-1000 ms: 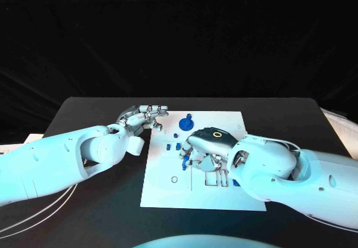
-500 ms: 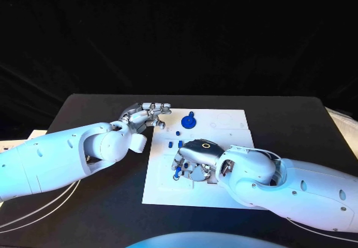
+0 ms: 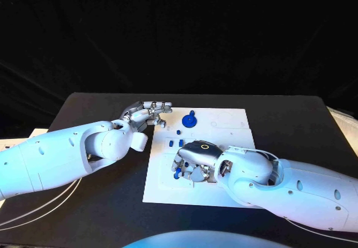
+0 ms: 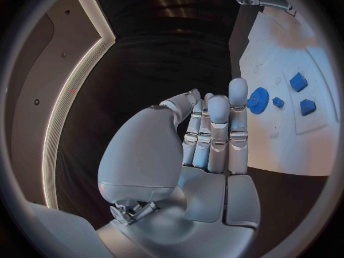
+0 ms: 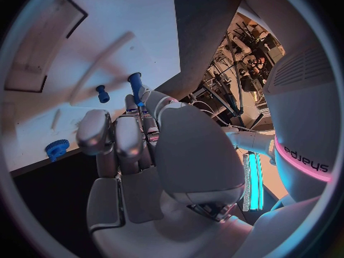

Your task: Assemble the parts on the task board

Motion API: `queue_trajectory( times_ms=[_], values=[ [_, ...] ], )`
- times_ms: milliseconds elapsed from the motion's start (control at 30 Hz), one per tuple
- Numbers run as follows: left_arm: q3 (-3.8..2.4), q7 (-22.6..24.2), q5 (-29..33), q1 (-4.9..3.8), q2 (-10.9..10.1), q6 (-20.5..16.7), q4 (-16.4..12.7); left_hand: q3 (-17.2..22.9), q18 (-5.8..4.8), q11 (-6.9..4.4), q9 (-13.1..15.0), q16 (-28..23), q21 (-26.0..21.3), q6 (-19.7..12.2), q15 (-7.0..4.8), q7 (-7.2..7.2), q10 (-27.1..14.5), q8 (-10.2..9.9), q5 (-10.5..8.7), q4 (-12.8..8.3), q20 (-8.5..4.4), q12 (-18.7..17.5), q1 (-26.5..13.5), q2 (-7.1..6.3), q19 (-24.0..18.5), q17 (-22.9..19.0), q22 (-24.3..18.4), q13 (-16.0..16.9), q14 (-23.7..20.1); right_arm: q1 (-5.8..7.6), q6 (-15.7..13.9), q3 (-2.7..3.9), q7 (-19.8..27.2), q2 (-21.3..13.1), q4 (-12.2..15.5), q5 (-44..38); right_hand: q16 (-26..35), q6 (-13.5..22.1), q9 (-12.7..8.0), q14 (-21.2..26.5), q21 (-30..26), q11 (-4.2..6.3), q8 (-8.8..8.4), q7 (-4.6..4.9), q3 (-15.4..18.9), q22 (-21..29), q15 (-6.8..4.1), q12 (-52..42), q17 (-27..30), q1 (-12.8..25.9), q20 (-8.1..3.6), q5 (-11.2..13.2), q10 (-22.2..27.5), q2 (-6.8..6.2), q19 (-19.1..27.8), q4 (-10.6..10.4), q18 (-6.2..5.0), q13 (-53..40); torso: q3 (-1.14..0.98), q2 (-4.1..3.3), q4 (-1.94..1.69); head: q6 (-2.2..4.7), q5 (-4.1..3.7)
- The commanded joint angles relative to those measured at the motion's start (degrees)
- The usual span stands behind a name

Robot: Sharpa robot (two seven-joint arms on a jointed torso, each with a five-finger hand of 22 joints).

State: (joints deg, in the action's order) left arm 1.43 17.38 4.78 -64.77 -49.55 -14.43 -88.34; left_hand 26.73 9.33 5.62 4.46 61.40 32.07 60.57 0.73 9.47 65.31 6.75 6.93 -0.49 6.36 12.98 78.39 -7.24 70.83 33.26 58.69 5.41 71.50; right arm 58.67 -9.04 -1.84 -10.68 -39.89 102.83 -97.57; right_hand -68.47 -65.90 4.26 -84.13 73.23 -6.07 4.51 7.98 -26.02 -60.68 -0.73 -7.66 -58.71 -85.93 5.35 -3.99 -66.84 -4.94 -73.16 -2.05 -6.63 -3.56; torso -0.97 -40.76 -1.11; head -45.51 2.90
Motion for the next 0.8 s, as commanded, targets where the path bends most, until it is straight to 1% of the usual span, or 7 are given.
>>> queue_trajectory(
  times_ms=[33,200,367,467,500,633,800],
  values=[
    [-0.04,0.21,-0.21,0.0,0.11,1.09,-0.06,-0.33,0.93,-0.16,-0.08,-0.26,-0.27,-0.18,-0.12,0.34,-0.38,0.32,-0.16,-0.12,-0.01,0.22,0.12,0.38,-0.31,-0.1,-0.05,0.06,-0.46,-0.1,2.16,-0.05,0.12,0.17,-0.17,-1.14,-0.25,-0.07,-0.07,-1.08,0.17,1.88,-0.37,0.24,-0.45,0.1,0.09,-0.11,0.05,-0.3,-0.03,-0.17,-2.11,0.35,-0.06,-0.01,0.36,-0.1,0.0,0.0,-0.03,-0.04,0.0],
    [-0.04,0.19,-0.21,0.0,0.1,1.12,-0.06,-0.33,0.93,-0.16,-0.08,-0.26,-0.27,-0.18,-0.12,0.34,-0.38,0.32,-0.16,-0.12,-0.01,0.22,0.12,0.38,-0.31,-0.1,-0.05,0.06,-0.46,-0.18,3.12,-0.12,-0.69,0.47,-0.41,-3.26,-0.13,0.01,-0.09,-1.01,0.06,1.82,-0.43,0.28,-0.54,0.3,0.15,0.09,0.27,0.13,0.02,-0.05,-2.04,0.11,0.12,0.11,0.32,-0.1,0.0,0.01,0.01,-0.1,0.02],
    [-0.04,0.19,-0.21,0.0,0.11,1.12,-0.05,-0.39,0.93,-0.13,-0.09,-0.25,-0.36,-0.25,-0.11,0.37,-0.47,0.33,-0.16,-0.13,-0.01,0.3,0.11,0.42,-0.28,-0.17,-0.12,0.06,-0.47,-0.22,4.13,-0.31,-1.07,0.78,-0.78,-4.27,0.03,0.64,-0.23,-0.88,-0.09,1.6,-0.72,0.42,-0.06,0.51,0.37,0.8,0.57,1.92,0.21,-0.4,-1.43,-0.85,0.42,-0.09,0.28,-0.05,0.04,0.04,-0.02,-0.09,-0.06],
    [-0.04,0.18,-0.21,0.0,0.11,1.08,-0.03,-0.4,0.93,-0.13,-0.1,-0.24,-0.36,-0.25,-0.1,0.37,-0.48,0.33,-0.16,-0.13,-0.01,0.3,0.1,0.42,-0.28,-0.17,-0.12,0.06,-0.47,-0.23,4.59,-0.49,-1.17,0.88,-1.02,-4.3,0.52,2.82,-0.54,-0.63,-0.73,0.83,-1.04,1.08,1.35,1.46,1.05,2.41,1.31,4.63,0.68,-1.59,1.16,-2.71,1.12,-0.97,0.14,0.07,0.03,0.04,-0.04,-0.08,-0.1],
    [-0.04,0.17,-0.21,0.0,0.11,1.07,-0.03,-0.4,0.93,-0.13,-0.1,-0.24,-0.36,-0.25,-0.1,0.37,-0.48,0.33,-0.16,-0.13,-0.01,0.31,0.1,0.42,-0.28,-0.17,-0.12,0.06,-0.47,-0.23,4.56,-0.55,-1.19,0.86,-1.07,-4.29,1.16,3.92,-0.61,-0.35,-1.46,0.42,-1.05,1.29,2.3,2.59,1.43,3.24,2.19,5.77,0.96,-1.78,3.04,-3.65,1.84,-1.35,-0.06,0.09,0.03,0.03,-0.02,-0.06,-0.1],
    [-0.04,0.16,-0.21,0.0,0.09,1.05,-0.02,-0.4,0.93,-0.13,-0.1,-0.24,-0.36,-0.25,-0.1,0.37,-0.48,0.33,-0.16,-0.13,-0.01,0.31,0.1,0.42,-0.28,-0.17,-0.12,0.06,-0.47,-0.23,2.92,-0.65,-1.24,0.62,-1.06,-4.26,2.32,6.82,-0.52,0.19,-3.93,0.01,-0.91,0.92,5.69,6.0,1.78,3.69,3.74,7.08,1.52,-2.04,8.27,-4.5,4.04,-1.48,-0.81,-0.13,0.03,0.03,-0.01,0.01,-0.2],
    [-0.04,-0.06,-0.41,0.0,0.03,0.99,0.0,-0.39,0.94,-0.14,-0.1,-0.25,-0.46,-0.26,-0.1,0.36,-0.5,0.34,-0.15,-0.17,-0.01,0.34,0.16,0.45,-0.29,-0.21,-0.19,0.06,-0.48,-0.26,-0.48,-0.69,-1.1,0.0,-0.61,-4.1,3.08,8.27,-0.45,0.48,-5.47,-0.52,-0.89,0.93,9.68,8.01,2.13,2.86,4.86,7.02,1.86,-2.06,11.98,-4.11,4.93,-1.46,-1.15,-0.26,0.0,0.02,0.0,0.16,-0.32]
  ],
)
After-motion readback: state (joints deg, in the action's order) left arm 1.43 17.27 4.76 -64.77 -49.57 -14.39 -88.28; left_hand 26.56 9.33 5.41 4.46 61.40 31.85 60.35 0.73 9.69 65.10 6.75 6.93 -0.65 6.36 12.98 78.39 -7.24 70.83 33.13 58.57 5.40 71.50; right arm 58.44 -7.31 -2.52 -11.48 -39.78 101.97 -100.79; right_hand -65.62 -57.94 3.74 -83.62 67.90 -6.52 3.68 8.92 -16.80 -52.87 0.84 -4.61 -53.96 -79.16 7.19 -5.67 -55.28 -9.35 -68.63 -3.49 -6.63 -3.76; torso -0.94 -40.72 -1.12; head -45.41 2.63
